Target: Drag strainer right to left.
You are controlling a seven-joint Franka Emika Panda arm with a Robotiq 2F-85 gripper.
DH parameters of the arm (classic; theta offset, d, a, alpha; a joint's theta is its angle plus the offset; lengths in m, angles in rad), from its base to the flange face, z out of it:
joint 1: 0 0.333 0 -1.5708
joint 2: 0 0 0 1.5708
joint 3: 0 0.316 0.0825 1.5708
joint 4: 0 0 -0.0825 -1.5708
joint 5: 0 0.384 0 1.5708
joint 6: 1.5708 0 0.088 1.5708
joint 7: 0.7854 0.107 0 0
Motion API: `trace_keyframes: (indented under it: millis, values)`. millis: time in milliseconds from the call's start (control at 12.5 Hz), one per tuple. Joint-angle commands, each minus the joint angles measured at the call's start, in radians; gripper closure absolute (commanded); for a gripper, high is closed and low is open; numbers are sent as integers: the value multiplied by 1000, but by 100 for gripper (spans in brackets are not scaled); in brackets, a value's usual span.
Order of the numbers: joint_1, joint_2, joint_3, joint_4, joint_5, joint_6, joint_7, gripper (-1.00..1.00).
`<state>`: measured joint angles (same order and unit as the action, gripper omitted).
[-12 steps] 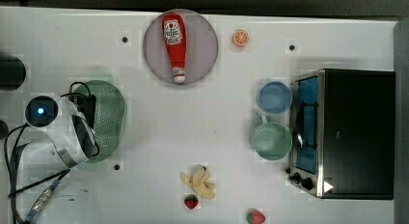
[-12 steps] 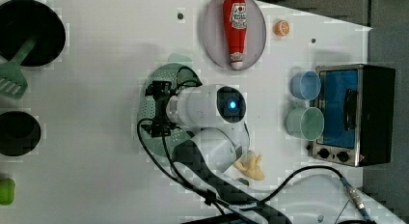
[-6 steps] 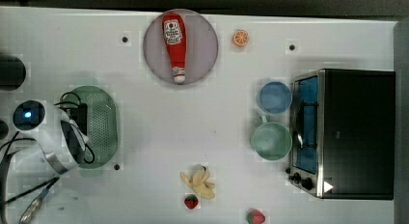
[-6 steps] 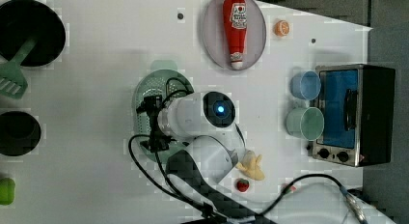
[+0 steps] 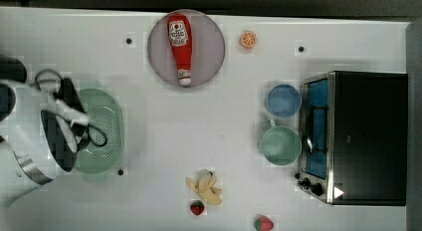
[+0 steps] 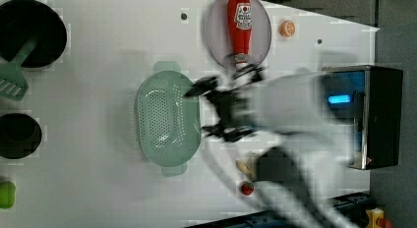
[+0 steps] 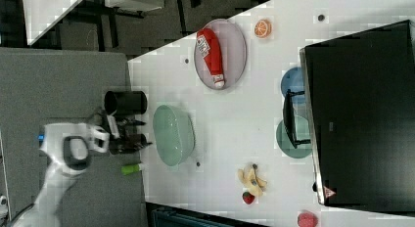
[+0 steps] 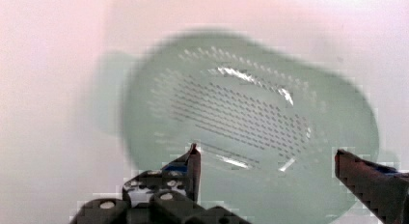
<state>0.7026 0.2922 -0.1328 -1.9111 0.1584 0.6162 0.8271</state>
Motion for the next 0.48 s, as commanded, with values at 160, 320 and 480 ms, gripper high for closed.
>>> trace_keyframes:
  millis: [160, 320, 480]
  values:
    - [-76, -229, -262, 22, -31, -137, -377, -100]
    - [-82, -328, -369, 23, -112, -242, -522, -100]
    - [-92, -406, -460, 23, -230, -345, -600, -100]
